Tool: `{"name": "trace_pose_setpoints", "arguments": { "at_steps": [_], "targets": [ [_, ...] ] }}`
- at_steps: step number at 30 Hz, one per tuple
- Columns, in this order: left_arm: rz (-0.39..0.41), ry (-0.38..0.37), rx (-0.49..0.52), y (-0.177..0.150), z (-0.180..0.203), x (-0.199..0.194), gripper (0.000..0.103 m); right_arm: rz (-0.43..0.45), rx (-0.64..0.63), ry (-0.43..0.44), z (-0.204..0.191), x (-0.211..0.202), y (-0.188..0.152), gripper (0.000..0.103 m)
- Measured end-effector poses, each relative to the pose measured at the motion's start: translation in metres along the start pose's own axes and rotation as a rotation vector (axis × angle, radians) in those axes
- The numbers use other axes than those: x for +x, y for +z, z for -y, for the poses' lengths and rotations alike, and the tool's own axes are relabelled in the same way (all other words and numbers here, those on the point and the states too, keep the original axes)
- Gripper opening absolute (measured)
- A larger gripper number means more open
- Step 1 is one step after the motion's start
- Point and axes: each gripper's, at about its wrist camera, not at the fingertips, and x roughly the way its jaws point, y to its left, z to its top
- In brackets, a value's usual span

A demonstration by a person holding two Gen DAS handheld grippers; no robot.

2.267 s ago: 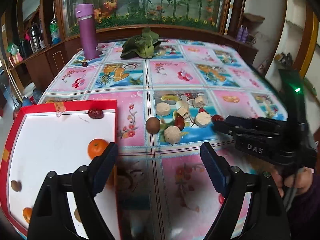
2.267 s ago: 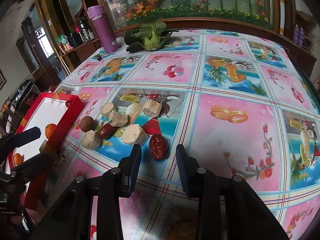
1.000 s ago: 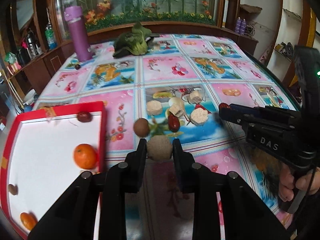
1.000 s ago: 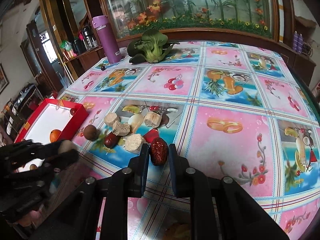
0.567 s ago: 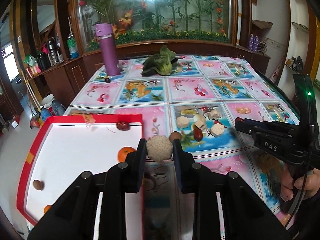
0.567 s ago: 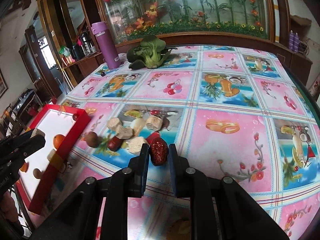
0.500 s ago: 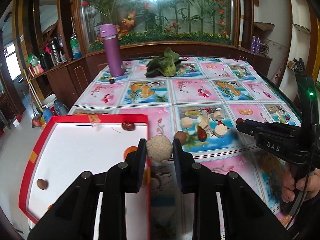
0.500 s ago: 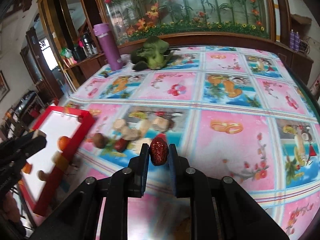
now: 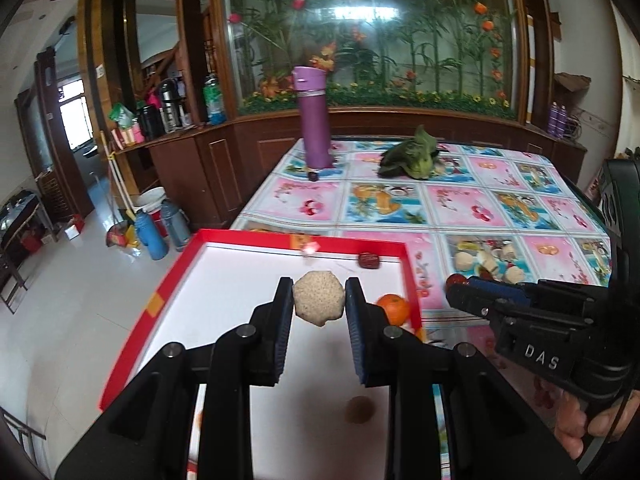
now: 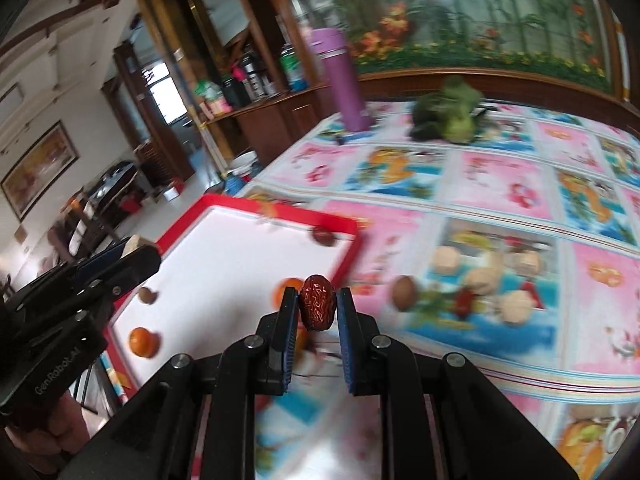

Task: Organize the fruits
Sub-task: 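Carry the cake and date into the tray and open both tools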

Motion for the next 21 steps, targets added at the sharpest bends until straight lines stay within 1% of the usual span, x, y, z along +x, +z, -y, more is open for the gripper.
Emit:
{"name": "trace_pose_setpoints", "arguments": {
  "at_steps": [5,9,11,14,18,21],
  "targets": [
    [-0.025,0.039,-0.031,-0.01,-0.024,0.008,0.028,-0.035,-0.045,0.04,-0.034,0.018,-0.002,0.017],
    [-0.07,0.073,-0.062,-0.022,-0.045,0.017,0.028,-0.074,-0.069,0.062,-0.049,0.031,-0.008,0.017],
    [-0.085,0.089,-0.073,-0.027,-0.052,0.02,0.028,-0.093,-0.082,0.061,-0.055,0.037,-0.015,0.017],
    [-0.13,0.113,-0.08,-0.035,-0.06,0.03,0.028,-0.129,-0.093,0.045,-0.06,0.047,-0.022,0.017],
    [-0.184,0.121,-0.088,-0.044,-0.063,0.041,0.029,-0.176,-0.116,0.032,-0.063,0.057,-0.026,0.018],
    [-0.199,0.12,-0.09,-0.048,-0.062,0.044,0.029,-0.171,-0.135,0.031,-0.066,0.056,-0.03,0.018]
  ]
}}
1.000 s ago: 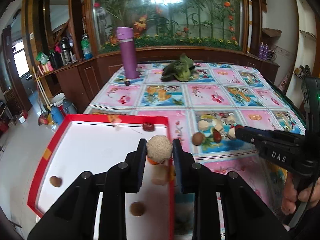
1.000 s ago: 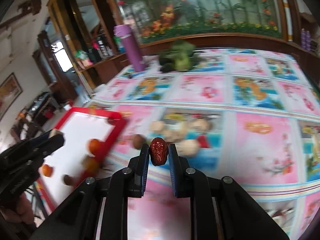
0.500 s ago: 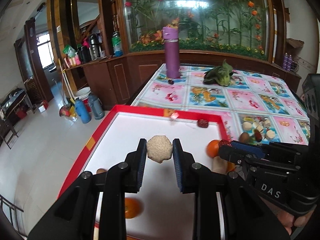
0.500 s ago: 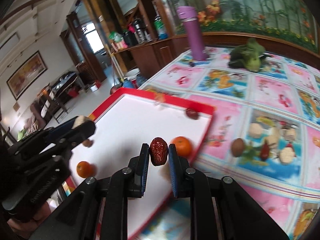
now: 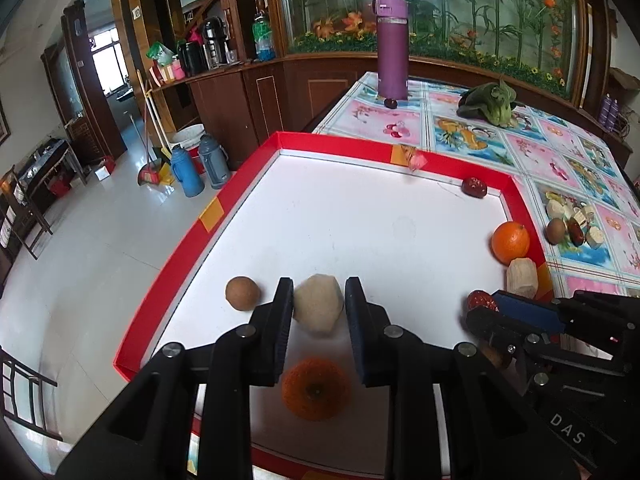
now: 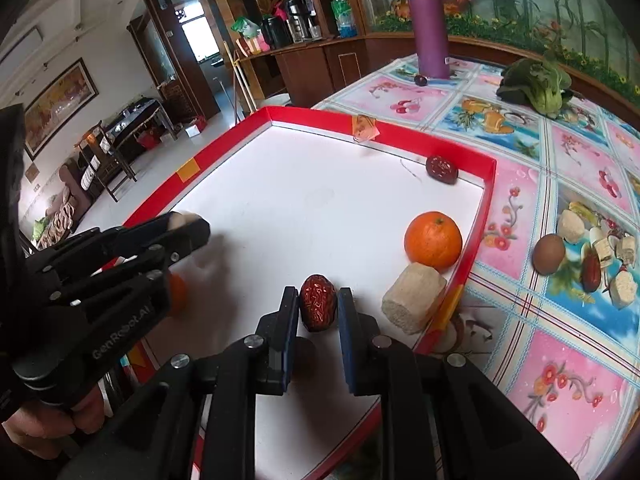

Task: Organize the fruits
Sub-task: 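Carry the cake and date into the tray and open both tools, then grasp a brown round fruit with the left tool while the right tool grasps a tan cake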

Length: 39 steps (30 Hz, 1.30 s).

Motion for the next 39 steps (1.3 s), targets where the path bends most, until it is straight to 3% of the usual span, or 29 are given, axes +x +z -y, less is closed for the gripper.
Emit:
{"name": "trace_pose_setpoints", "arguments": {
  "at_steps": [3,5,14,20,26,33,39],
  "targets": [
    [-0.011,0.009,0.0,-0.001,0.0,0.002,0.04,0.006,-0.022,0.002,-0.003,-0.001,-0.002,0.018],
    [-0.014,0.024,-0.006,-0.002,0.0,0.002,0.056,0.0,-0.027,0.009,-0.003,-0.002,-0.002,0.027],
    [-0.01,0.026,-0.02,-0.002,0.003,-0.005,0.076,0.101,0.062,0.023,0.029,-0.03,0.004,0.03],
    [0.008,-0.003,0.018,0.001,0.023,-0.016,0.08,0.155,0.158,-0.017,0.069,-0.056,0.0,0.03],
    [0.019,-0.061,0.077,0.005,0.051,-0.026,0.08,0.173,0.245,-0.122,0.125,-0.082,-0.014,0.03],
    [0.021,-0.114,0.158,0.009,0.088,-0.033,0.081,0.128,0.291,-0.275,0.179,-0.087,-0.024,0.031],
    [0.002,-0.151,0.23,0.009,0.116,-0.03,0.081,0.07,0.269,-0.308,0.188,-0.069,-0.023,0.031]
  ]
}}
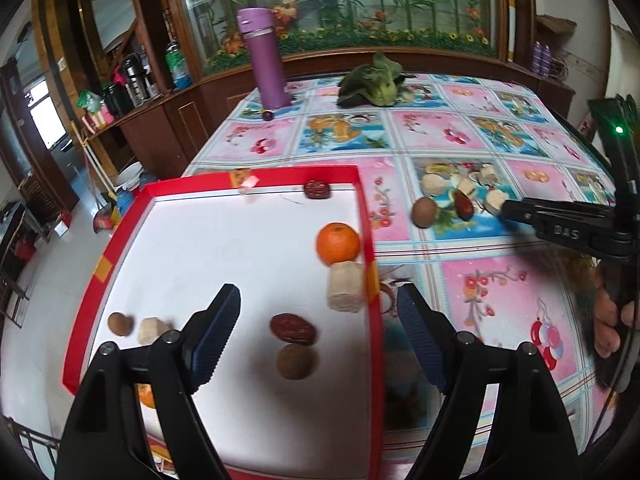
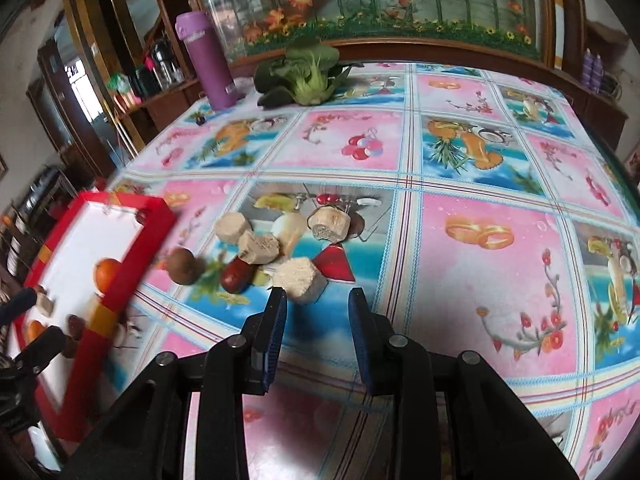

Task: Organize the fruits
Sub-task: 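Grasp a brown round fruit with the left tool while the right tool grasps a tan cake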

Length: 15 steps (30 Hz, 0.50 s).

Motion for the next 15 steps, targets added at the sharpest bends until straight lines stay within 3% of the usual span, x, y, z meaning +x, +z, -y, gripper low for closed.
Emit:
{"name": "trace_pose_setpoints", "arguments": {
  "at_steps": [5,8,15],
  "targets": [
    [-0.007,-0.021,0.026,0.004,0.014,0.003,0.081,0.005,-0.031,0.005,-0.008,0.004,0.0,0.032],
    [-0.023,-0.046,0.053,0.014,0.021,0.01,0.081,0.006,-0.046,0.006,-0.012,0.007,0.001,0.042],
    [-0.072,-0.097,0.097,0.045,0.04,0.037,0.081,0.007,-0.035,0.01,-0.011,0.009,0.004,0.041]
  ]
}}
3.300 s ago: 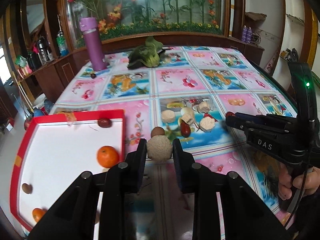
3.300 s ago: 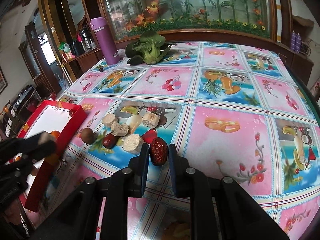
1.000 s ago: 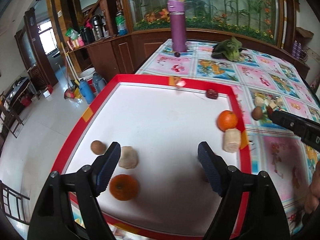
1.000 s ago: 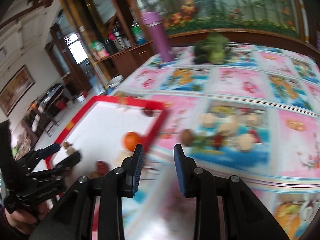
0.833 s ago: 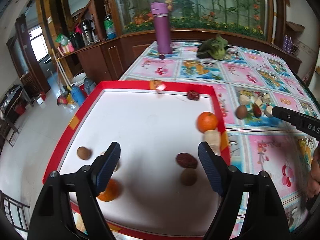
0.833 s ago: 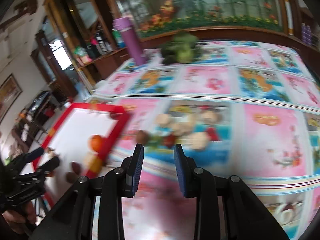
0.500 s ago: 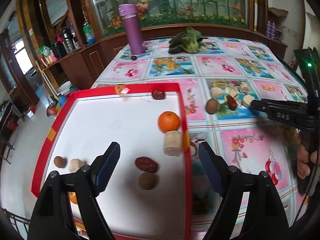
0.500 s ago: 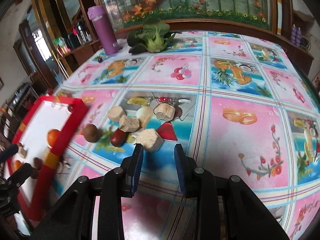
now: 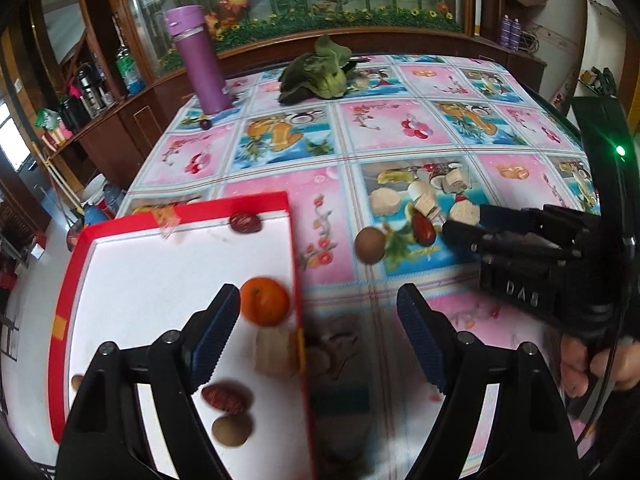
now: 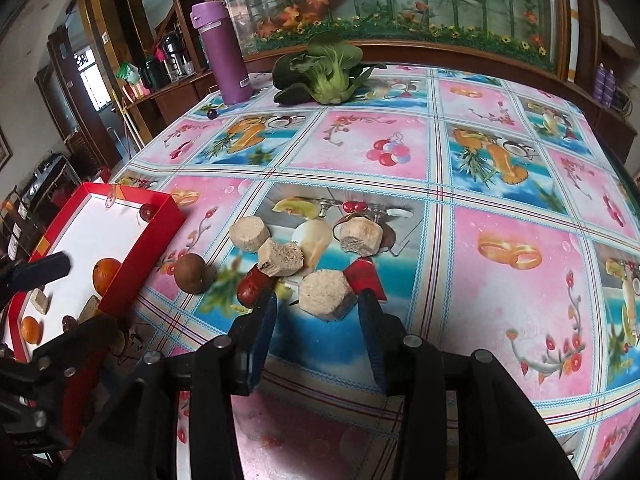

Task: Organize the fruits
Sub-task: 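Grasp a brown round fruit with the left tool while the right tool grasps a tan cake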

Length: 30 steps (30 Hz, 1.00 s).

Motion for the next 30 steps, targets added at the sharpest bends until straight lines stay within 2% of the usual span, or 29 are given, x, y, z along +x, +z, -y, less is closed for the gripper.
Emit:
{"name": "trace_pose_setpoints", "arguments": {
  "at_steps": [8,12,14,16,20,21,24,29,30],
  "targets": [
    [-0.053,-0.045,0.093,0.024,0.019,0.033,0.079,0.0,0.022,0.004,0.004,0.0,0.001,0.037],
    [-0.051,-0.018,0.123,0.029,0.02,0.043,0.074,0.0,0.027,0.005,0.004,0.0,0.001,0.037],
    [-0.04,-0.024,0.125,0.031,0.02,0.044,0.062,0.001,0.027,0.005,0.004,0.0,0.001,0.037],
    [-0.062,-0.063,0.129,0.032,0.02,0.049,0.05,0.0,0.027,0.005,0.004,0.0,0.001,0.037],
    [-0.075,-0.05,0.229,0.026,0.033,0.058,0.05,0.0,0.026,0.002,0.004,0.0,0.001,0.036],
    [-0.056,-0.048,0.252,0.026,0.035,0.057,0.049,0.0,0.024,-0.005,0.003,0.0,0.001,0.033],
    [-0.054,-0.068,0.261,0.027,0.035,0.059,0.047,-0.001,0.023,-0.012,0.004,0.0,0.001,0.031],
    [-0.052,-0.104,0.275,0.027,0.039,0.059,0.026,-0.001,0.026,-0.011,0.005,-0.001,0.001,0.029],
    [-0.049,-0.099,0.287,0.026,0.043,0.059,0.026,-0.001,0.027,-0.01,0.005,-0.001,0.001,0.028]
  ]
}}
